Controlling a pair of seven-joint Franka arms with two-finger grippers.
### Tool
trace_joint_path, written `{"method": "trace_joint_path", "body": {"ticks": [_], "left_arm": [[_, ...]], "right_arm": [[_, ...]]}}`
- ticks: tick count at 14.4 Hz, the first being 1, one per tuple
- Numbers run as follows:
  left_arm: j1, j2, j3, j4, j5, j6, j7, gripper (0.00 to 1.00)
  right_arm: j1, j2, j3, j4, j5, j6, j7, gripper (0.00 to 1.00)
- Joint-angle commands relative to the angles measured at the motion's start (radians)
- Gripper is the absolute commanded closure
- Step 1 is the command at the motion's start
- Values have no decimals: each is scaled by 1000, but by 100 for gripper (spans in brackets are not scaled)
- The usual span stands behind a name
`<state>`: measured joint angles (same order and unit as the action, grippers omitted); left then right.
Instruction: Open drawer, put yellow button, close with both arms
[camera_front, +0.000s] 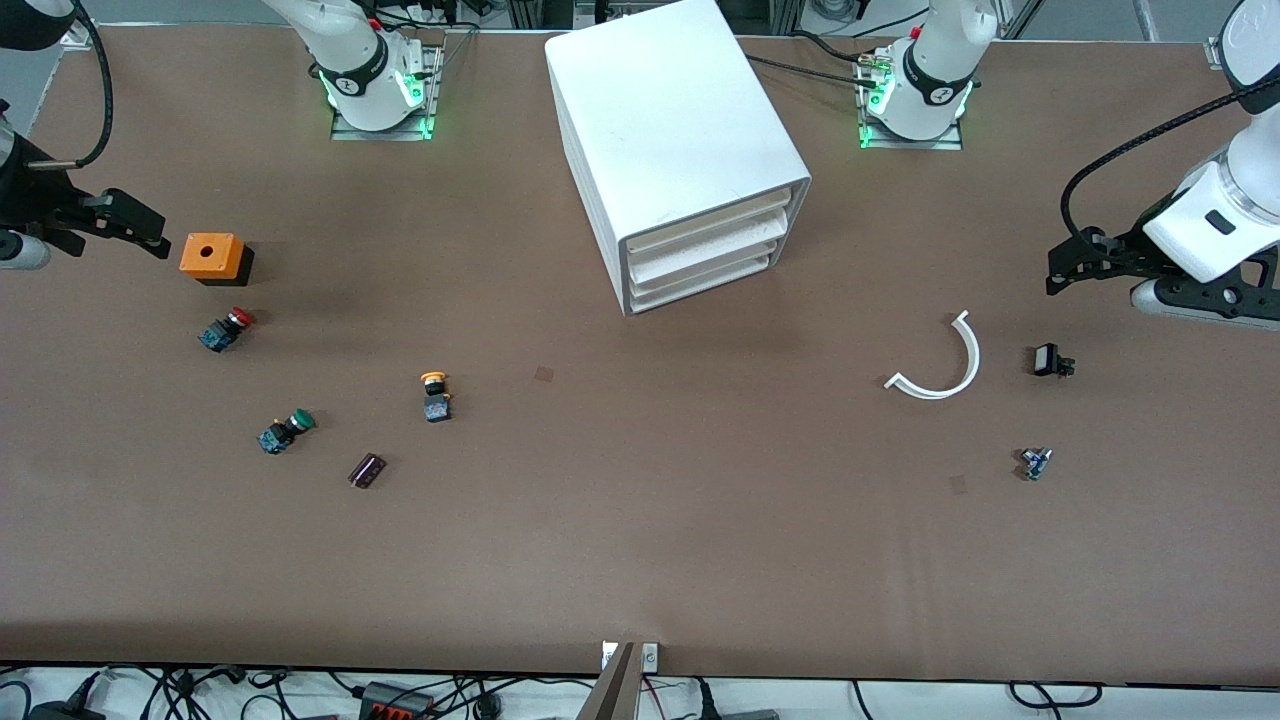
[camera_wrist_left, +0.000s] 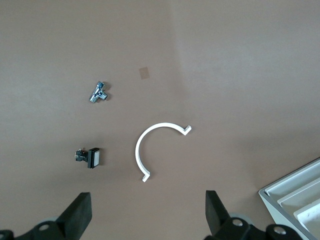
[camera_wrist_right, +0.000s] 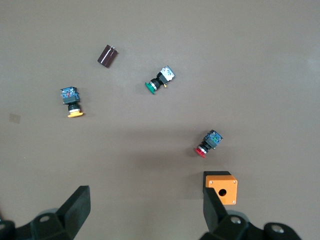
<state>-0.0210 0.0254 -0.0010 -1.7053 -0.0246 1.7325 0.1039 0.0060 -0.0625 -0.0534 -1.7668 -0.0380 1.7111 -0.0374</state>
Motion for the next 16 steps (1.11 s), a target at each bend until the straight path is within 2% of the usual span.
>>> {"method": "trace_joint_path", "body": {"ticks": [1, 11, 14, 16], "left_arm": [[-7, 16, 1, 33, 17, -22, -1, 0], [-5, 18, 1, 33, 17, -25, -4, 0], [-13, 34, -1, 64, 6, -138, 2, 0], [-19, 53, -28, 94, 5, -203, 4, 0]], "right_arm": [[-8, -8, 7, -5, -17, -4, 7, 0], [-9, 16, -11, 29, -17, 18, 10, 0], [-8, 23, -9, 33, -16, 12, 10, 0], [-8, 33, -8, 33, -14, 5, 10, 0]]}}
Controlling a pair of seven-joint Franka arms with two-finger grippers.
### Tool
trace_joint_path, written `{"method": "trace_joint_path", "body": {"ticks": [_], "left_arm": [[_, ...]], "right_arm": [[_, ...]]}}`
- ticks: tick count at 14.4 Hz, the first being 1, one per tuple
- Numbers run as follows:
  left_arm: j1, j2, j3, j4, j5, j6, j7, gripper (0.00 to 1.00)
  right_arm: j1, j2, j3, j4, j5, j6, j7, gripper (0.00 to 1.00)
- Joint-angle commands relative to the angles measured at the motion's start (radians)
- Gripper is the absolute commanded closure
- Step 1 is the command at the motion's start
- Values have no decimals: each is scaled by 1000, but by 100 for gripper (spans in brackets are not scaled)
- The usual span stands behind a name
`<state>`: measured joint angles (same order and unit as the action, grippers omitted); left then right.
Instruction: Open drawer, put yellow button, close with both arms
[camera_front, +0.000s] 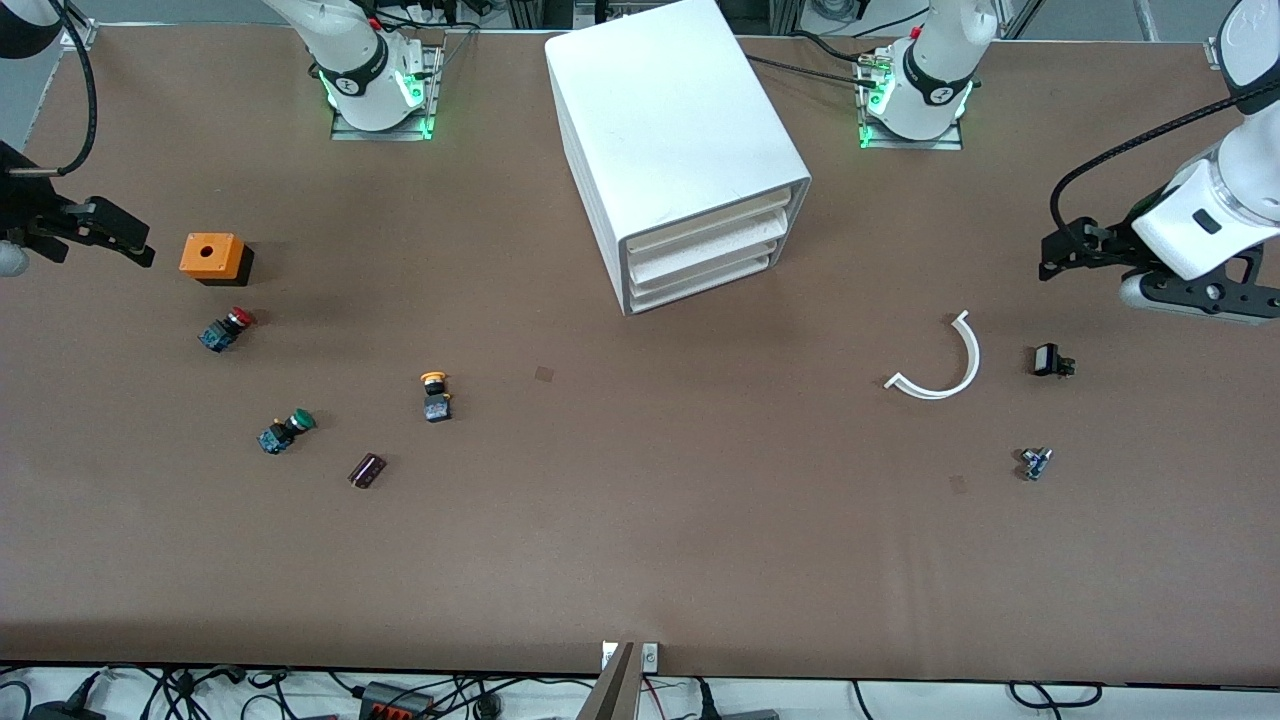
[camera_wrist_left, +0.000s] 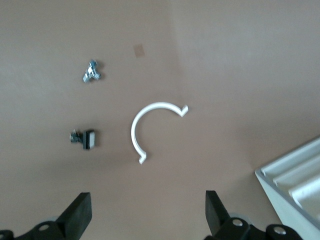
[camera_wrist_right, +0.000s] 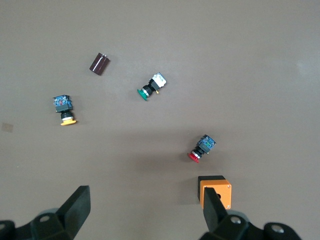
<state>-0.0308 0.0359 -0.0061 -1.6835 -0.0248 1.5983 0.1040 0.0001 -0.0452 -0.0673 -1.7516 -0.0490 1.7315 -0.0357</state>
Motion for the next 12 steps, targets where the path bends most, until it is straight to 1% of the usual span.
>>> {"method": "trace_joint_path", "body": {"ticks": [1, 2, 3, 4, 5, 7, 9, 10, 11, 12], "left_arm": [[-11, 50, -32, 82, 5, -70, 3, 0], [-12, 50, -38, 85, 0, -84, 6, 0], [-21, 52, -52, 85, -47, -122, 9, 0], [-37, 59, -55, 85, -137, -158, 11, 0], [-50, 94, -57, 87, -229, -190, 10, 0], [-58, 145, -57, 85, -352, -256, 13, 0], [-49, 221, -57, 85, -490, -267, 17, 0], [-60, 263, -57, 84, -538, -262, 28, 0], [-66, 307, -58, 79, -588, -247, 69, 0], [-75, 320, -57, 65, -639, -209, 132, 0]], "right_arm": [[4, 24, 7, 17, -3, -17, 8, 0], [9, 39, 12, 17, -3, -15, 10, 0], [18, 56, 12, 18, -3, -15, 8, 0], [32, 74, 12, 18, -5, -9, 1, 0], [47, 97, 12, 18, -3, -4, -4, 0], [81, 145, 12, 20, -3, -1, 3, 0], [106, 179, 12, 21, 0, 31, 8, 0], [121, 205, 12, 21, 0, 66, 8, 0], [135, 226, 14, 21, 0, 94, 8, 0], [153, 246, 14, 21, 0, 115, 8, 0]]}}
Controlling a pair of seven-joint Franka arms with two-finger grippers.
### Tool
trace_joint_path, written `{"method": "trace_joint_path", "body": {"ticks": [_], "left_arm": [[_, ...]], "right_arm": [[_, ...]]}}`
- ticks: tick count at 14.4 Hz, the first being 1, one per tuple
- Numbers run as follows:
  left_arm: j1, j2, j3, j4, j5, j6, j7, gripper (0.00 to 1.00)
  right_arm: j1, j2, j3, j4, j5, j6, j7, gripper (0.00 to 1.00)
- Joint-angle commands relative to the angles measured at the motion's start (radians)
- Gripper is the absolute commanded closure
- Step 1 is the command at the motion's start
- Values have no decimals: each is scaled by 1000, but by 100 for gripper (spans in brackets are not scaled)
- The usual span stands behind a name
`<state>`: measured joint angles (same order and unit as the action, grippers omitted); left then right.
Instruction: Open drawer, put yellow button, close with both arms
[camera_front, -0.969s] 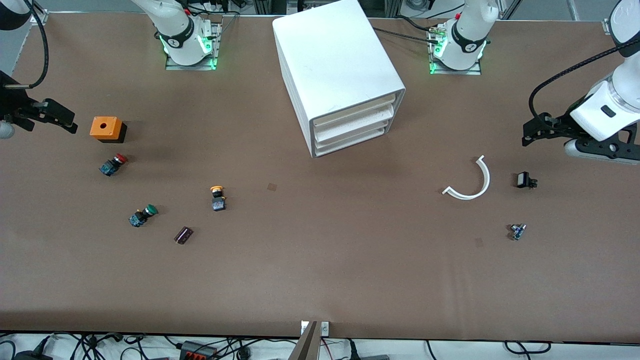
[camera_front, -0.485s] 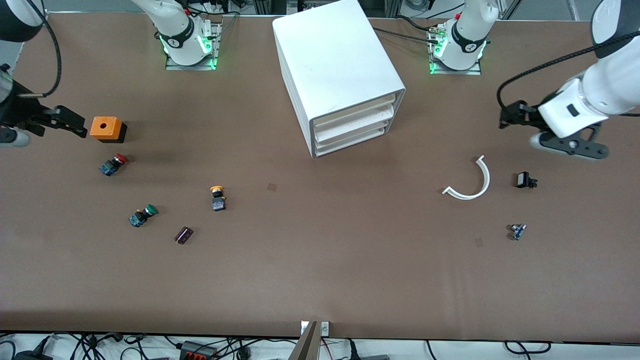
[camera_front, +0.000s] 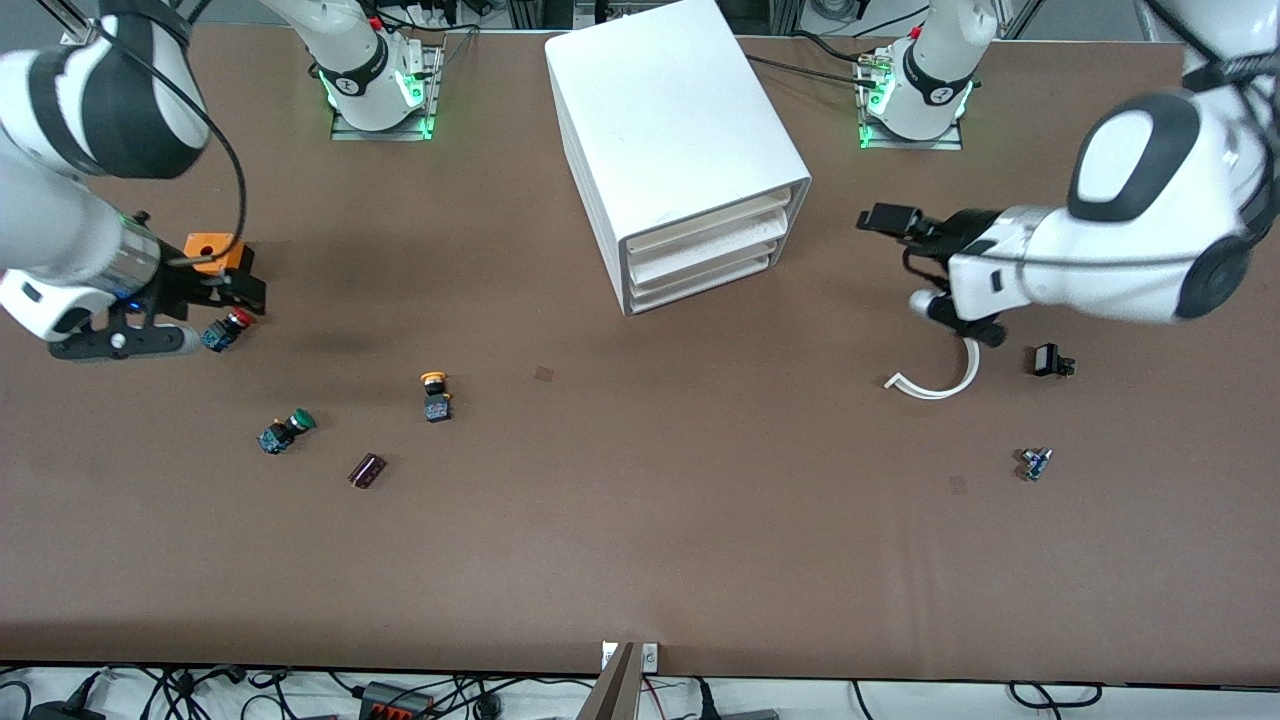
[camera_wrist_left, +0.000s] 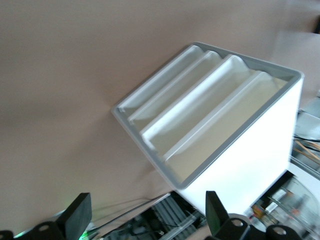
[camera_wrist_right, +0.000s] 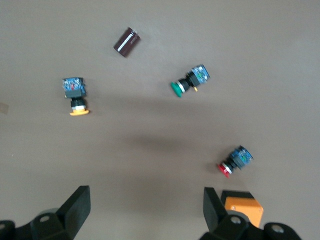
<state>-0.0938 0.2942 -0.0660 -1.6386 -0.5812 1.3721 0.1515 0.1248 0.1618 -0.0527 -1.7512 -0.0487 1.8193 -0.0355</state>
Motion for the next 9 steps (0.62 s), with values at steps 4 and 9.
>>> {"method": "trace_joint_path", "body": {"ticks": [4, 9], "left_arm": [[-3, 146, 2, -73, -230, 77, 482, 0], [-40, 154, 0, -261, -448, 148, 722, 6]], "right_arm": [[85, 116, -1, 21, 1, 49, 5, 0], [92, 232, 1, 21, 93, 153, -9, 0]]}}
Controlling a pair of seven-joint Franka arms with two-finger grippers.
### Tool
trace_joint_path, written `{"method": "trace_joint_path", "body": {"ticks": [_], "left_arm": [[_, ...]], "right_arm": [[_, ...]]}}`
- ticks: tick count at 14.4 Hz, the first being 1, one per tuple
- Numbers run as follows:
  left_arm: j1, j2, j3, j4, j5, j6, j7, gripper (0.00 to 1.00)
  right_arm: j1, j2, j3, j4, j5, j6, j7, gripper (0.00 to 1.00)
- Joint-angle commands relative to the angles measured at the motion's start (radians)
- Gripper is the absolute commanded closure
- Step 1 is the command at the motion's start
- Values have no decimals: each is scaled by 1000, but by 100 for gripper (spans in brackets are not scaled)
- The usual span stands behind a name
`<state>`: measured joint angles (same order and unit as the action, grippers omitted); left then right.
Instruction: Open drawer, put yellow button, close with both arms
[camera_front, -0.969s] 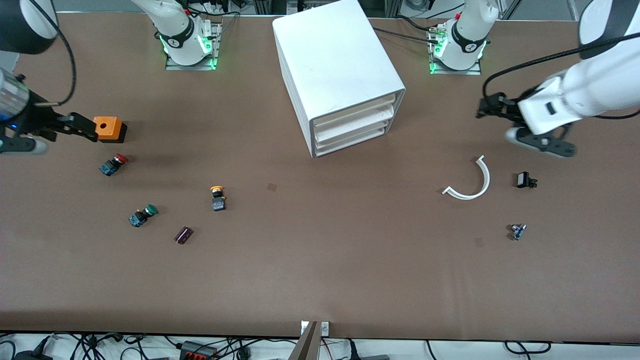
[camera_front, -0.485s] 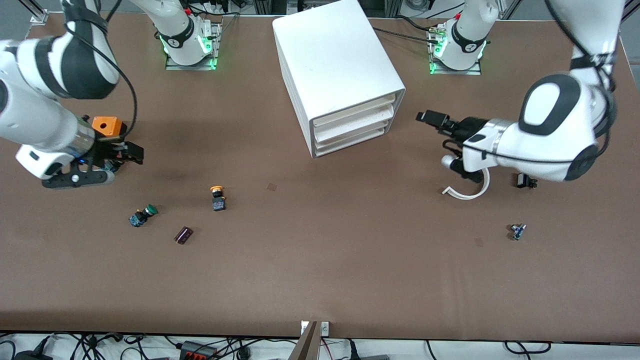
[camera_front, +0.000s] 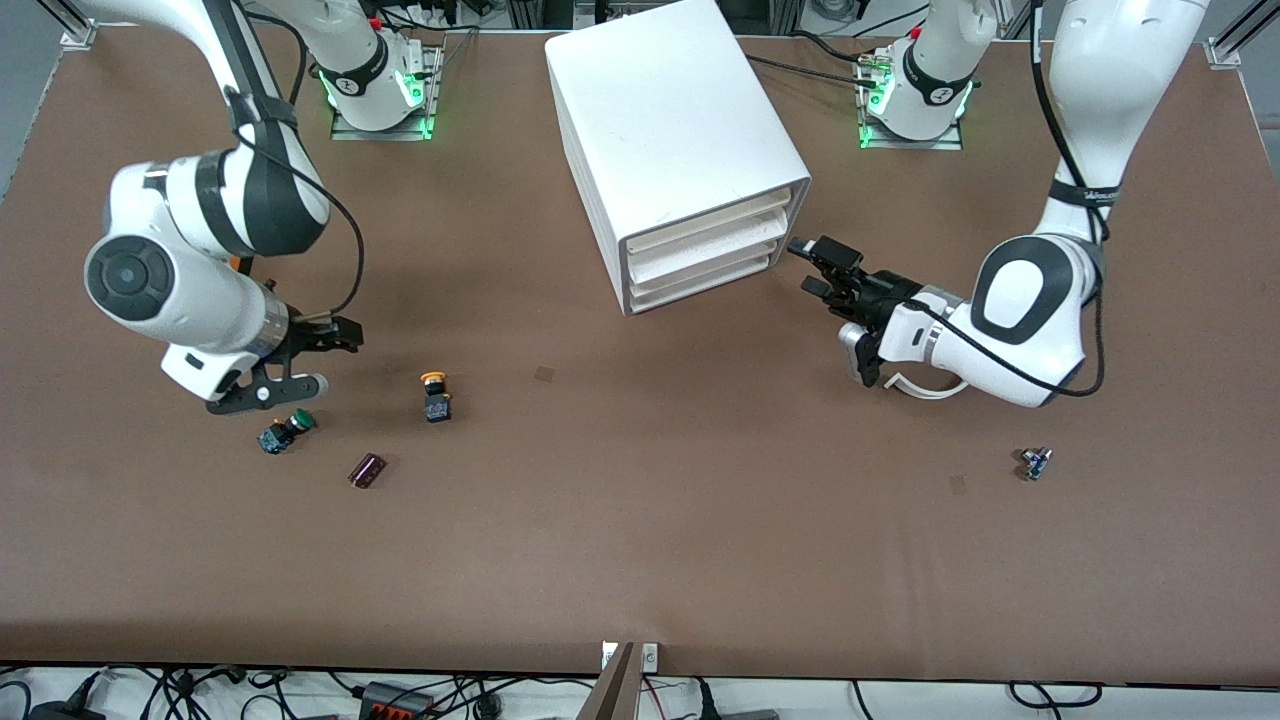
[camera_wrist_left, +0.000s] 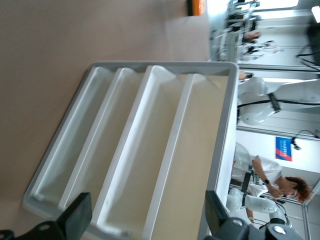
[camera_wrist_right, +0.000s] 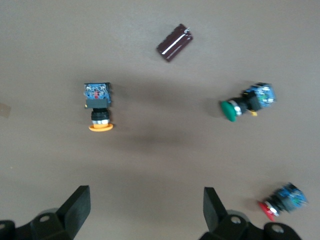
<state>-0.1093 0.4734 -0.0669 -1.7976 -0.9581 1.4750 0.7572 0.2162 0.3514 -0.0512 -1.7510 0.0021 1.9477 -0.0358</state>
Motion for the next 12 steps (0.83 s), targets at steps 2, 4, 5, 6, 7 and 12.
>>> {"method": "trace_joint_path", "body": {"ticks": [2, 4, 5, 6, 7, 12], "left_arm": [[-27, -27, 1, -169, -122, 38, 195, 17], [-24, -27, -16, -186, -125, 27, 202, 32], [-24, -27, -30, -187, -136, 18, 202, 36], [-24, -25, -33, -189, -149, 13, 203, 36], [-29, -24, -36, -189, -151, 11, 205, 38], [-38, 4, -90, -189, -163, 24, 206, 48]], "right_arm": [[5, 92, 2, 21, 55, 80, -9, 0], [6, 138, 19, 21, 55, 127, -9, 0], [11, 161, 21, 33, 55, 147, -9, 0], [18, 184, 21, 54, 55, 148, -12, 0], [25, 207, 21, 80, 55, 148, -19, 0], [37, 288, 45, 123, 58, 181, -21, 0]]}}
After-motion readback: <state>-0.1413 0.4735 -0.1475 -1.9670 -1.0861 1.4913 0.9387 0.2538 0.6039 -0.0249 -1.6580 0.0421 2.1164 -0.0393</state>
